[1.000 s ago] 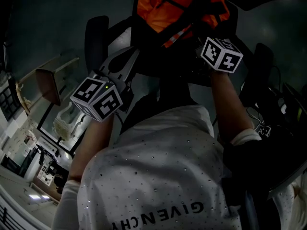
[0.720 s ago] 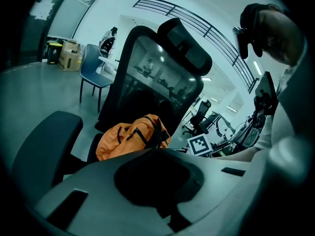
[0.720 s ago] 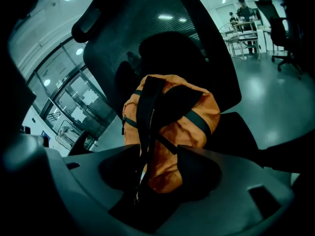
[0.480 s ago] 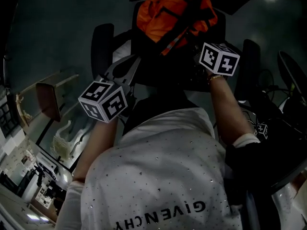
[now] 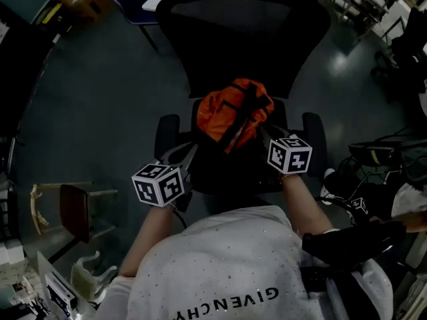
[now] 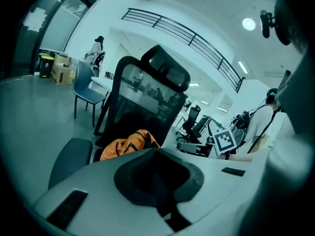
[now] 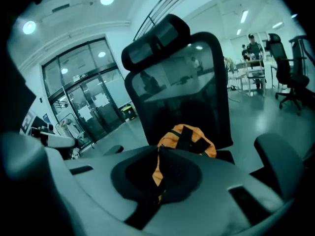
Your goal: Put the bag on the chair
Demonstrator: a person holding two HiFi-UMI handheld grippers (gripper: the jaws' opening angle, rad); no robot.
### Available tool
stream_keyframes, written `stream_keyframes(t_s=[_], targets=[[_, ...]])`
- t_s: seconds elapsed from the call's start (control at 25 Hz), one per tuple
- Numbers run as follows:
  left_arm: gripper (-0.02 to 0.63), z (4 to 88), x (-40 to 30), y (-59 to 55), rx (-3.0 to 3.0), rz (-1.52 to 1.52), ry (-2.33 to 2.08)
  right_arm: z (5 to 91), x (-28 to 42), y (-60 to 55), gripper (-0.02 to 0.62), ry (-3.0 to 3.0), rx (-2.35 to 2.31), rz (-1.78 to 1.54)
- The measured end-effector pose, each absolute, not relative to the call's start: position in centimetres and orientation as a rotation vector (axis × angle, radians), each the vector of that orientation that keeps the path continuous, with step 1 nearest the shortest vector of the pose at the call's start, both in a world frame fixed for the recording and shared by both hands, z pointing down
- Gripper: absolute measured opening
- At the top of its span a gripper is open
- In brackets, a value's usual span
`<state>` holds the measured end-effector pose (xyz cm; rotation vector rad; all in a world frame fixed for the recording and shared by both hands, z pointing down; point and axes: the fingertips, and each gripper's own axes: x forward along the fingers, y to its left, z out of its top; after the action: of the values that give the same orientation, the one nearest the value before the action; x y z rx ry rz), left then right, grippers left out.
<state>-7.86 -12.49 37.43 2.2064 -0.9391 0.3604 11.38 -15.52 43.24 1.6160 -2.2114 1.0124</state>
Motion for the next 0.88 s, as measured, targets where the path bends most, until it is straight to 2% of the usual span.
stream_keyframes(t_s=[0.04,0.24,0.52,0.88], targets=[[0.008,36.5,-8.2,-12.2,2.219,0.331,-0.944,41.7,11.3,-15.2,0.002,-2.239,1.642,0.992],[0.008,31.7,-9.3,-10.7,2.293,0.152,-0.968,34.3,10.9,-13.4,0.000,-2.357,1.750,0.951],[0.008,26.3,-11.6,-5.6,2.420,0.020,-0.926,28.4,8.8,-7.3,0.000,-2.394,1.842,0.866],[0.008,24.8,-14.0,-0.8,2.471,0.022,-0.895,26.2,5.7,-1.4,0.000,-2.401,1.842,0.779]])
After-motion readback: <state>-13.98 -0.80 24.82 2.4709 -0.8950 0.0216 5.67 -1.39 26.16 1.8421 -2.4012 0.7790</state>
